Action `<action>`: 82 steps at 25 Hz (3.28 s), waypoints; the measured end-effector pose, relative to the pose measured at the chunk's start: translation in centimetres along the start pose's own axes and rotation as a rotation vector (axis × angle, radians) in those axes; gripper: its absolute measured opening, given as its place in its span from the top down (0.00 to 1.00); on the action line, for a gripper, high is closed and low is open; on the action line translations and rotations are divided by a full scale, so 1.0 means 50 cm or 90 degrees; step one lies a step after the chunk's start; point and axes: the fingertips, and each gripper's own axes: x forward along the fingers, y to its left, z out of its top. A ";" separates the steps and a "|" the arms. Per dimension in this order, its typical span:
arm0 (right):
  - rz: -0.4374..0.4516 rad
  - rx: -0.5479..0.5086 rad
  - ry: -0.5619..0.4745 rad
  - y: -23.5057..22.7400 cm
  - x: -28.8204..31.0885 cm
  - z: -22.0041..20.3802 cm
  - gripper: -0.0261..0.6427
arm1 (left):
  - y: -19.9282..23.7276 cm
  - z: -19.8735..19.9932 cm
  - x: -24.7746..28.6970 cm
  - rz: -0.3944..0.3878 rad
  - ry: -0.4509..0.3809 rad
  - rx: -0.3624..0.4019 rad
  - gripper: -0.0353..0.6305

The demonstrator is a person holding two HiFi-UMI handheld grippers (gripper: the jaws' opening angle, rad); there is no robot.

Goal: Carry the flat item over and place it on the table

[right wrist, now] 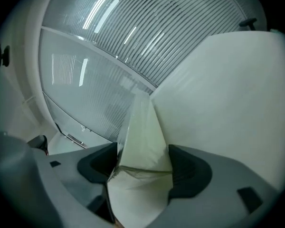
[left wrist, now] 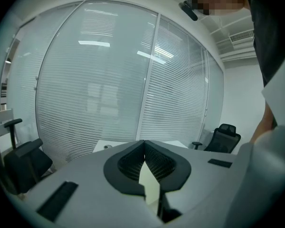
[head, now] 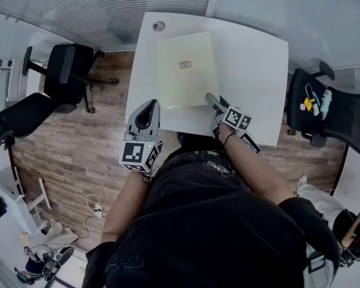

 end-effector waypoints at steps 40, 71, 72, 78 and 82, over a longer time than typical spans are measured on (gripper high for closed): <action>-0.078 -0.528 -0.058 0.253 -0.092 0.072 0.91 | -0.069 0.052 -0.057 -0.067 -0.072 0.052 0.93; 0.089 -0.545 -0.111 0.371 -0.351 0.114 0.93 | -0.345 0.037 -0.036 -0.117 -0.093 0.033 0.93; 0.095 -0.539 -0.108 0.364 -0.363 0.114 0.93 | -0.360 0.034 -0.037 -0.114 -0.093 0.032 0.93; 0.124 -0.547 -0.101 0.341 -0.436 0.103 0.93 | -0.432 0.014 -0.057 -0.090 -0.095 0.020 0.93; 0.147 -0.560 -0.085 0.321 -0.487 0.075 0.93 | -0.490 -0.014 -0.081 -0.073 -0.094 0.017 0.93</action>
